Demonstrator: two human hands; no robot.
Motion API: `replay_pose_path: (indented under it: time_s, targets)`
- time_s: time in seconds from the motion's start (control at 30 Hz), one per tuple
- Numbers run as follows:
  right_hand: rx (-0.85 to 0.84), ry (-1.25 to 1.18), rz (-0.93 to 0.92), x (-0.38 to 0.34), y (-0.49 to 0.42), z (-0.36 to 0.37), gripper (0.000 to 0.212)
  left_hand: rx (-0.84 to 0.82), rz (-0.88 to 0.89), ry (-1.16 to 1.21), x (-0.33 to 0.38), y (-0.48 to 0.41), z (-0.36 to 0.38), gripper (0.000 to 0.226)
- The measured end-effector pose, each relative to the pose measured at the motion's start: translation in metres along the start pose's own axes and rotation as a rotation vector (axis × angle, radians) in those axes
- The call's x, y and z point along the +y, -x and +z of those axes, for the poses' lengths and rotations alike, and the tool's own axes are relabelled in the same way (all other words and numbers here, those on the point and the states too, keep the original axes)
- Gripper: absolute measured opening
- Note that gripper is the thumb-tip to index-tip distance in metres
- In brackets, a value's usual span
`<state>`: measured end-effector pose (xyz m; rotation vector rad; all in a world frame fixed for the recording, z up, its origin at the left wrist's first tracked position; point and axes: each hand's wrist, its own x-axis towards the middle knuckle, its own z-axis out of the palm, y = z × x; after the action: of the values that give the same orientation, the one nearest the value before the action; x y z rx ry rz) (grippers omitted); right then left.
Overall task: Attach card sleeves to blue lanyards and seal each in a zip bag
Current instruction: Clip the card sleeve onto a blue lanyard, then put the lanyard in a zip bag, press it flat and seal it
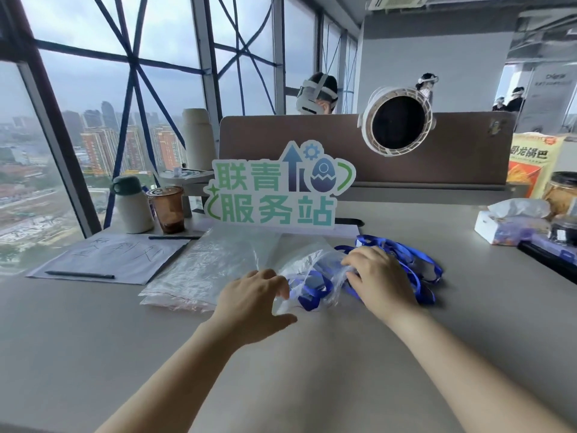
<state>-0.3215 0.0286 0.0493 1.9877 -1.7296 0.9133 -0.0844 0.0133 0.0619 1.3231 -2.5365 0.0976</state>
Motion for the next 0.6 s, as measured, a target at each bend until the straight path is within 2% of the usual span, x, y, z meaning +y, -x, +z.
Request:
replay_pose_path:
  time_s: [0.07,0.17,0.33,0.47,0.6]
  targets:
    - [-0.008,0.0,-0.01,-0.002,-0.004,-0.009,0.006,0.075,-0.024,0.006,-0.001,-0.004,-0.003,0.021]
    - [-0.009,0.025,-0.02,-0.002,-0.014,-0.028,0.009,0.171,-0.124,0.095,-0.01,-0.02,-0.02,0.01]
    - [-0.039,-0.013,0.095,0.002,-0.055,-0.068,0.015,0.324,-0.228,0.256,-0.016,-0.056,-0.074,0.011]
    - [0.089,-0.133,0.093,0.005,-0.088,-0.102,0.012,0.519,-0.242,0.351,-0.016,-0.078,-0.114,0.012]
    - [0.028,-0.09,0.092,0.013,-0.106,-0.119,0.01,0.529,-0.217,0.325,-0.013,-0.09,-0.128,0.014]
